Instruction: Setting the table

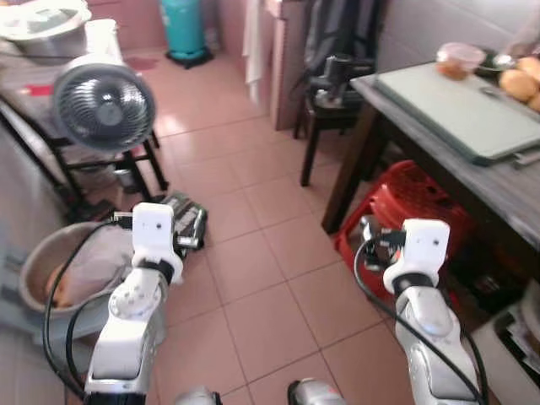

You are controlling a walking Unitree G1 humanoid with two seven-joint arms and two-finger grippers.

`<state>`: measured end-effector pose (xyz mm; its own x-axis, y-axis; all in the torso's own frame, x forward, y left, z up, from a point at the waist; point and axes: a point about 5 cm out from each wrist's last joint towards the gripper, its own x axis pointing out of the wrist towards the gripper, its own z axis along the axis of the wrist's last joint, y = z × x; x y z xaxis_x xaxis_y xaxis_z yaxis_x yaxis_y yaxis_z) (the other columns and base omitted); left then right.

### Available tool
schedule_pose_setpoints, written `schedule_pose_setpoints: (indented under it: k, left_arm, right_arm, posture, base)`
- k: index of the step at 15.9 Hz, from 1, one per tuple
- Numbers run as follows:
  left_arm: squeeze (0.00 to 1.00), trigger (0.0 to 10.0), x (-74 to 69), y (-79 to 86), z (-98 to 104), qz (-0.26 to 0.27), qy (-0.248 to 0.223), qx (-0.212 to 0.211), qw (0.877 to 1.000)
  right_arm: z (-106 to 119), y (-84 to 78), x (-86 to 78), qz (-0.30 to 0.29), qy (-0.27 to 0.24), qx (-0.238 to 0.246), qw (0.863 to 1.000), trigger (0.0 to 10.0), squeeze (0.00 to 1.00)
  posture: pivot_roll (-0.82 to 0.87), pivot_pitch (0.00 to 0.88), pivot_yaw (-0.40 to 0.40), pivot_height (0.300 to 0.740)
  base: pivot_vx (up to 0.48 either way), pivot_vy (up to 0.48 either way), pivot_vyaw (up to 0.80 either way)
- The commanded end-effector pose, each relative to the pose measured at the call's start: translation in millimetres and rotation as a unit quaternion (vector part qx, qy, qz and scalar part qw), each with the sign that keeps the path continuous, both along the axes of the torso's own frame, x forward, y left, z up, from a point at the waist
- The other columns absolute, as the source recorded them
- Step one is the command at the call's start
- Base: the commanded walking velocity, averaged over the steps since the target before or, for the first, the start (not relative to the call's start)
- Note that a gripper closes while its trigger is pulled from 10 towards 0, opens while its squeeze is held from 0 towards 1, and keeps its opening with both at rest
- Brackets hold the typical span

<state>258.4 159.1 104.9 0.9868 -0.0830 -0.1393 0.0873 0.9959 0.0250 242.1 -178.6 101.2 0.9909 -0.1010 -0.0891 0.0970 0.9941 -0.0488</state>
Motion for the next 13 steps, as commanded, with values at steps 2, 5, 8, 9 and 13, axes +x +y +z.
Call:
schedule_pose_setpoints:
  k: [2, 5, 8, 9, 13]
  left_arm:
    - [0.00, 10.0, 0.5, 3.6, 0.0, 0.007, 0.000, -0.003, 1.000]
    - [0.00, 10.0, 1.5, 3.3, -0.1, 0.005, -0.004, 0.002, 1.000]
    - [0.00, 10.0, 1.7, 2.4, 0.1, 0.004, -0.005, -0.001, 1.000]
    - [0.00, 10.0, 1.5, 2.1, -0.2, 0.003, -0.005, 0.000, 1.000]
    - [0.00, 10.0, 2.1, 2.1, 0.7, 0.005, -0.007, -0.003, 1.000]
  right_arm:
    - [-1.6, -1.8, -0.6, 0.000, 0.004, 0.000, 1.000, 10.0, 0.00]
    - [-1.4, -0.7, 0.6, 0.002, 0.003, 0.001, 1.000, 10.0, 0.00]
    - [-1.3, -1.1, 0.1, 0.002, 0.002, 0.000, 1.000, 10.0, 0.00]
    - [-1.7, -1.4, -0.6, 0.002, 0.003, 0.000, 1.000, 10.0, 0.00]
    - [-0.4, -1.6, 0.2, 0.000, 0.001, 0.001, 1.000, 10.0, 0.00]
  posture:
    - [0.02, 0.002, 0.018, 0.740]
    - [0.02, 0.000, 0.016, 0.740]
    - [0.02, 0.000, 0.014, 0.740]
    - [0.01, 0.000, 0.015, 0.740]
    - [0.02, 0.000, 0.017, 0.740]
  base:
    - [0.000, 0.000, -0.80]
    - [0.000, 0.000, -0.80]
    - [0.000, 0.101, -0.80]
    - [0.000, 0.244, -0.80]
    - [0.000, 0.134, -0.80]
